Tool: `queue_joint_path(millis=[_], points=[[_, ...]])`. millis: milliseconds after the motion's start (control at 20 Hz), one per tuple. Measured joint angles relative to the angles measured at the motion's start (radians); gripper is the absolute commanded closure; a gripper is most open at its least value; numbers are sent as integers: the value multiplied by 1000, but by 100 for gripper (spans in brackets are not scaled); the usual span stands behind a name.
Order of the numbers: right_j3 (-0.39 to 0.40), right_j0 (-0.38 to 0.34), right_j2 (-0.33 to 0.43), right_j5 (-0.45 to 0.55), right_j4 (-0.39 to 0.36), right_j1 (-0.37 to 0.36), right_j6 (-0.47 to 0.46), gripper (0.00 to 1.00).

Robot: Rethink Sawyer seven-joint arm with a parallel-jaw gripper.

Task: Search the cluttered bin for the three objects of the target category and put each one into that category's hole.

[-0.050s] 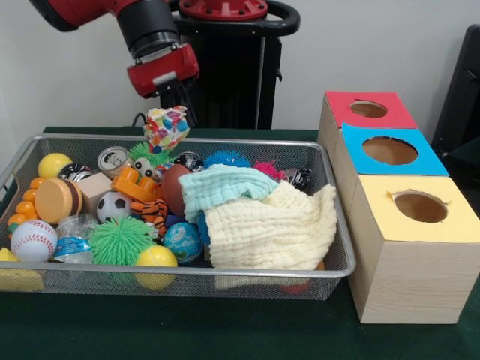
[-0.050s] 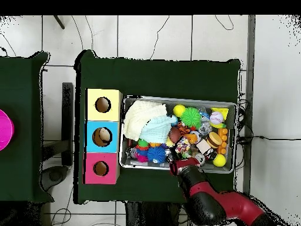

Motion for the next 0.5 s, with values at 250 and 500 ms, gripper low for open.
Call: queue_joint_path(millis=[250,500], points=[[41,98,2,69,150,-132,0,100],[66,244,-25,93,257,-232,0,100]])
